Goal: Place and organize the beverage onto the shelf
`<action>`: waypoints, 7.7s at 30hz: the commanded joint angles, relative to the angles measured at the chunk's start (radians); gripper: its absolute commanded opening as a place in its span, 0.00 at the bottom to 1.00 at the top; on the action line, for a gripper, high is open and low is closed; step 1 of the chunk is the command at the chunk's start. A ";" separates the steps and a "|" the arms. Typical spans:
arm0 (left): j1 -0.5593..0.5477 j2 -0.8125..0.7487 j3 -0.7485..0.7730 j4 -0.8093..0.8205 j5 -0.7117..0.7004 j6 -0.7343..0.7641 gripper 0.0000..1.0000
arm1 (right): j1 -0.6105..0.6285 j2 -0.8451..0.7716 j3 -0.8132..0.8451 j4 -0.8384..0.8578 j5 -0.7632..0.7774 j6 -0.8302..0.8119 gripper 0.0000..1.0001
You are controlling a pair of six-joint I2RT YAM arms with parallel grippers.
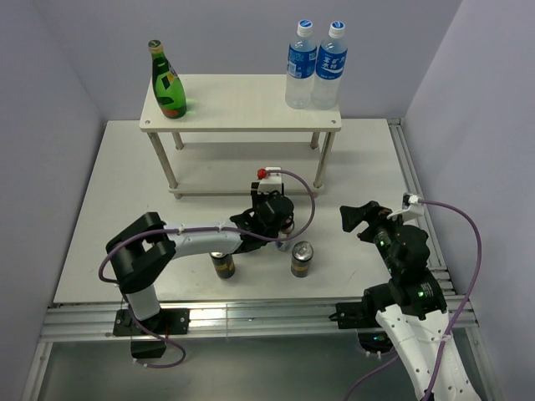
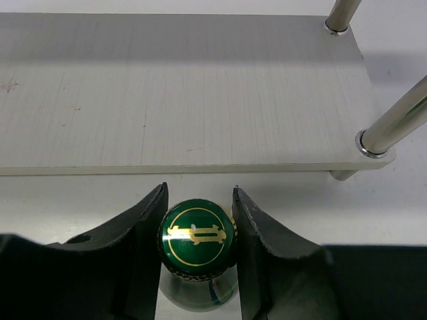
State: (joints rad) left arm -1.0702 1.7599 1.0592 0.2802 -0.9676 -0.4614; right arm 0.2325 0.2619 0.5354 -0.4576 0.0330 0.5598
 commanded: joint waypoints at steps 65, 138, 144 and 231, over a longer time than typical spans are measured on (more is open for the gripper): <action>0.338 -0.039 1.180 -0.323 0.072 0.577 0.00 | 0.041 -0.035 -0.003 0.030 0.021 0.005 0.97; -0.517 -0.743 -0.252 -1.194 -0.105 -0.958 0.95 | 0.079 -0.030 0.003 0.010 0.090 0.020 0.97; -0.516 -0.729 -0.393 -0.991 -0.091 -0.905 0.96 | 0.082 -0.026 0.009 0.004 0.087 0.022 0.97; 0.622 -0.113 -0.205 0.546 0.267 0.311 0.00 | 0.080 0.033 -0.005 0.031 0.068 0.011 0.97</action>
State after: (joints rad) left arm -0.4530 1.6440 0.7979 0.6117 -0.6559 -0.1959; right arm 0.3054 0.2844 0.5343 -0.4641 0.1047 0.5789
